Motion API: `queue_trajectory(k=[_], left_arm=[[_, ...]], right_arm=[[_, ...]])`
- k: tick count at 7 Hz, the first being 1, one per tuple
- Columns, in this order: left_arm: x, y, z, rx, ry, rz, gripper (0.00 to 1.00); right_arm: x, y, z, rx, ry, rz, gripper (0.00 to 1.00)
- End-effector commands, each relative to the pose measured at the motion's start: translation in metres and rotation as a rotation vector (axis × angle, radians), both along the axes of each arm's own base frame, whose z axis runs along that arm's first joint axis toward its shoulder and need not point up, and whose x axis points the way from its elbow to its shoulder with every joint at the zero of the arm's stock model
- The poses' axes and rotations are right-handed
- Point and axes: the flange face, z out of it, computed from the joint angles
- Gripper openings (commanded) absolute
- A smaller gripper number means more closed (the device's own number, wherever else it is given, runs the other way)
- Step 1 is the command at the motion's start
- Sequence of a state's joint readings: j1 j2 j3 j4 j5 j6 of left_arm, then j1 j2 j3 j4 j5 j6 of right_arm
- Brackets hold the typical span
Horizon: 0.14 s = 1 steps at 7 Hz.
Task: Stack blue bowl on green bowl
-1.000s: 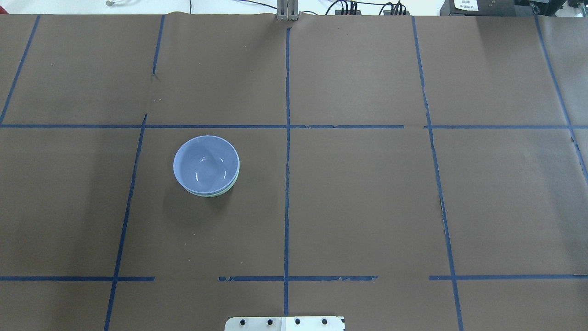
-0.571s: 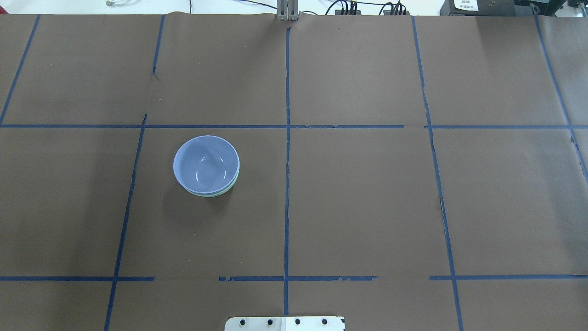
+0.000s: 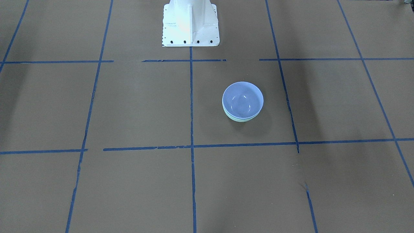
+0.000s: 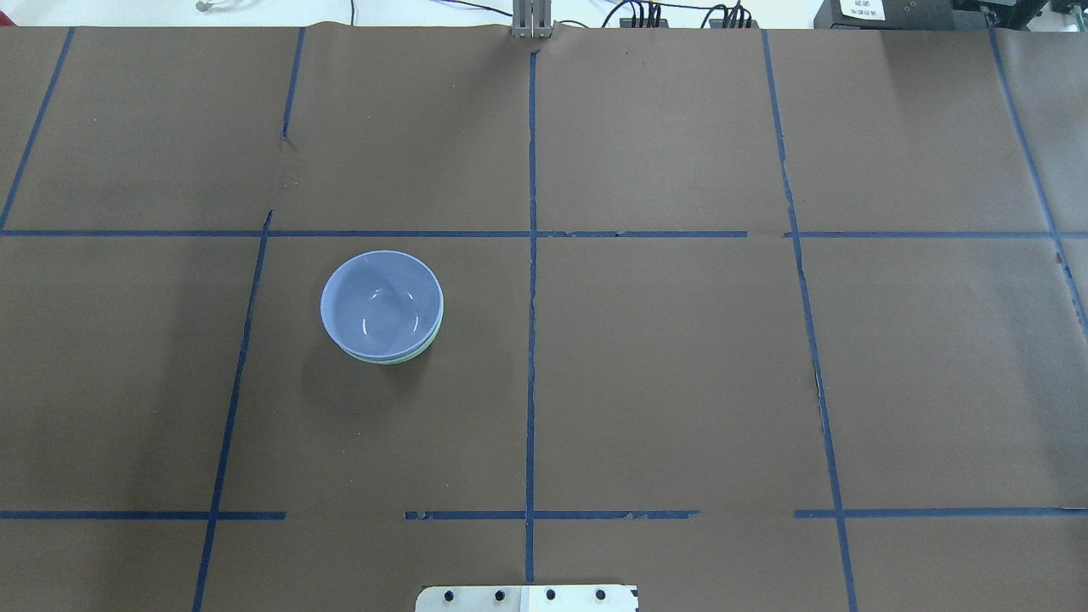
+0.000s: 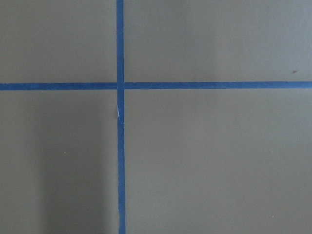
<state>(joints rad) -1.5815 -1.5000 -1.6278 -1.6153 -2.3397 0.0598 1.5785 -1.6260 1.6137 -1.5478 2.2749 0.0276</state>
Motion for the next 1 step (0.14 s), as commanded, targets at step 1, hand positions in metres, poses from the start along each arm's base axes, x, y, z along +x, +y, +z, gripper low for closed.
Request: queue_trajectory(k=[1], left_arm=[[0.0000,-0.0004,-0.0016,0.004,0.000,0.000,1.00]], right_arm=[[0.0000,0.0000,0.0000,0.000,0.000,0.000,1.00]])
